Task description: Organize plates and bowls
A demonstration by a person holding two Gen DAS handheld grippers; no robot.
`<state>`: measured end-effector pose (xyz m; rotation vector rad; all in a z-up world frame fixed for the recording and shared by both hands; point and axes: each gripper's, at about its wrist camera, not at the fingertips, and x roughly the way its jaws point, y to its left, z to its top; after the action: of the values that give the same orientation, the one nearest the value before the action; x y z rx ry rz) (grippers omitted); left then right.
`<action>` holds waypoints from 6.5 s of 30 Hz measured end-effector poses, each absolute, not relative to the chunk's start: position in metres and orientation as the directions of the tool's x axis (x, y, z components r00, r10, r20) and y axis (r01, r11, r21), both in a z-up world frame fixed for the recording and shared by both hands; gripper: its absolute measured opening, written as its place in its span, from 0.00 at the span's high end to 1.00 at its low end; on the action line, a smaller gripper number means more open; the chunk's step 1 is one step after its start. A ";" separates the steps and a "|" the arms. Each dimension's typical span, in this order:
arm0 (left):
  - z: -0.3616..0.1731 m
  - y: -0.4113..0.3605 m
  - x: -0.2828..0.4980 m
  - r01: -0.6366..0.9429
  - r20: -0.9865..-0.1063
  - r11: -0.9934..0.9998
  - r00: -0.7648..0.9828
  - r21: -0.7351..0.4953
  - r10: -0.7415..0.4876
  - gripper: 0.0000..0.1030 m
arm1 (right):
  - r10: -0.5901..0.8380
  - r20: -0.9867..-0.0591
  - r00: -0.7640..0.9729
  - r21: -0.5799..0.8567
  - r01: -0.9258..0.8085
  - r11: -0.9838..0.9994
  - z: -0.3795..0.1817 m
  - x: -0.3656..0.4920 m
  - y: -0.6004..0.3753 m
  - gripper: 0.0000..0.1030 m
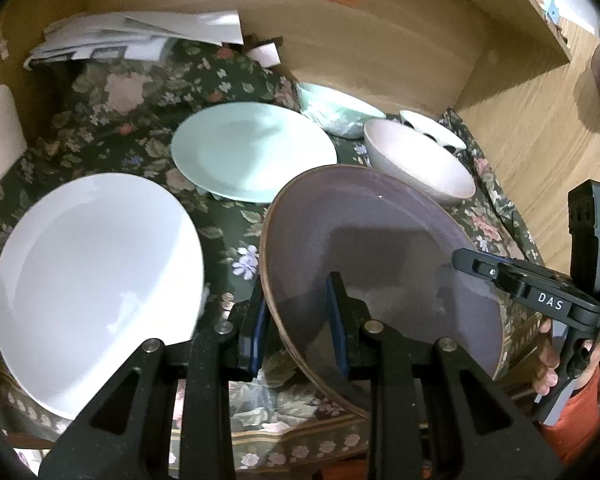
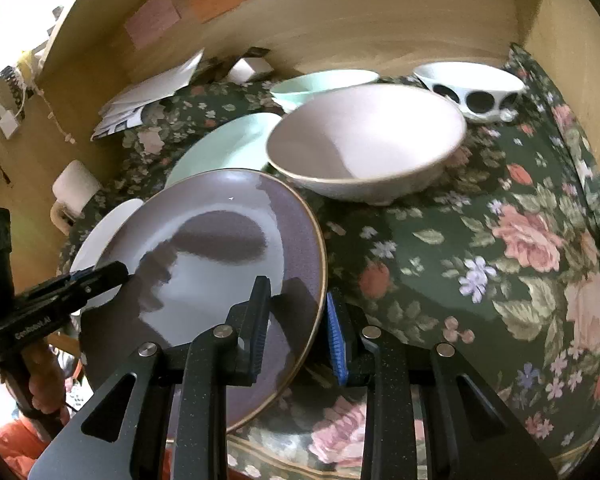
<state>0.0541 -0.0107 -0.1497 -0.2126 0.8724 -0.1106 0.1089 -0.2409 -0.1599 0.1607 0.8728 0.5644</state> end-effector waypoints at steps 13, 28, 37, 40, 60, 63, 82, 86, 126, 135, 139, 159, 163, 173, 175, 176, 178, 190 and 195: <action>-0.174 -0.017 0.071 0.006 -0.785 0.968 0.583 -0.253 -0.208 0.73 | 0.514 -0.697 0.500 0.366 -0.369 0.854 -0.175 0.118 -0.249 0.76; -0.175 -0.020 0.068 0.034 -0.777 0.986 0.610 -0.166 -0.152 0.71 | 0.418 -0.712 0.564 0.218 -0.389 0.895 -0.171 0.111 -0.238 0.69; -0.148 -0.002 0.051 -0.008 -0.709 0.992 0.700 -0.128 -0.086 0.44 | 0.422 -0.652 0.630 0.206 -0.389 0.898 -0.142 0.097 -0.242 0.53; -0.135 0.005 0.042 -0.026 -0.676 0.993 0.734 -0.114 -0.058 0.37 | 0.438 -0.629 0.642 0.199 -0.412 0.889 -0.132 0.092 -0.232 0.49; -0.108 0.083 -0.017 -0.240 -0.581 0.970 0.797 -0.051 0.166 0.08 | 0.613 -0.577 0.540 0.198 -0.636 0.746 -0.113 0.082 -0.120 0.31; -0.113 0.097 -0.021 -0.267 -0.594 0.962 0.783 -0.054 0.184 0.08 | 0.623 -0.589 0.515 0.198 -0.655 0.729 -0.117 0.083 -0.102 0.30; -0.164 0.170 -0.025 -0.323 -0.715 0.938 0.685 -0.126 0.139 0.23 | 0.579 -0.710 0.400 0.182 -0.691 0.700 -0.150 0.105 -0.019 0.33; -0.170 0.176 -0.023 -0.313 -0.735 0.937 0.670 -0.152 0.105 0.35 | 0.566 -0.733 0.378 0.189 -0.687 0.702 -0.155 0.115 -0.012 0.45; -0.149 0.162 -0.010 -0.233 -0.692 0.951 0.721 -0.205 0.028 0.64 | 0.597 -0.682 0.422 0.220 -0.660 0.718 -0.137 0.118 -0.037 0.77; -0.124 0.133 -0.007 -0.180 -0.642 0.966 0.766 -0.186 0.019 0.64 | 0.607 -0.623 0.493 0.217 -0.637 0.740 -0.117 0.109 -0.074 0.77; -0.117 0.116 -0.007 -0.150 -0.627 0.972 0.779 -0.180 0.004 0.64 | 0.602 -0.606 0.520 0.217 -0.619 0.754 -0.111 0.105 -0.093 0.77; -0.111 0.041 -0.005 -0.009 -0.624 0.983 0.774 -0.182 -0.108 0.64 | 0.554 -0.572 0.606 0.249 -0.515 0.820 -0.112 0.076 -0.176 0.77; -0.114 0.029 -0.002 0.008 -0.636 0.984 0.762 -0.179 -0.122 0.64 | 0.543 -0.579 0.608 0.260 -0.494 0.830 -0.118 0.074 -0.189 0.78; -0.131 0.001 0.011 0.029 -0.677 0.984 0.722 -0.174 -0.141 0.64 | 0.532 -0.607 0.590 0.300 -0.450 0.841 -0.140 0.079 -0.214 0.77; -0.135 -0.002 0.013 0.029 -0.684 0.985 0.716 -0.171 -0.140 0.64 | 0.532 -0.613 0.584 0.308 -0.444 0.842 -0.145 0.080 -0.218 0.77; -0.137 -0.004 0.015 0.028 -0.689 0.985 0.711 -0.169 -0.139 0.64 | 0.532 -0.616 0.581 0.311 -0.441 0.842 -0.147 0.081 -0.219 0.77; -0.141 -0.007 0.018 0.026 -0.698 0.985 0.703 -0.169 -0.138 0.64 | 0.532 -0.622 0.574 0.318 -0.435 0.842 -0.151 0.083 -0.222 0.77; -0.160 -0.016 0.034 0.030 -0.729 0.985 0.669 -0.170 -0.146 0.64 | 0.524 -0.647 0.553 0.338 -0.409 0.848 -0.166 0.093 -0.233 0.78; -0.164 -0.018 0.038 0.033 -0.734 0.986 0.663 -0.165 -0.145 0.64 | 0.520 -0.656 0.547 0.343 -0.398 0.851 -0.169 0.096 -0.235 0.78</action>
<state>0.0385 -0.0178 -0.1643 -0.1419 0.8404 -0.1014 0.0961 -0.2350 -0.1692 0.1600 0.8292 0.5471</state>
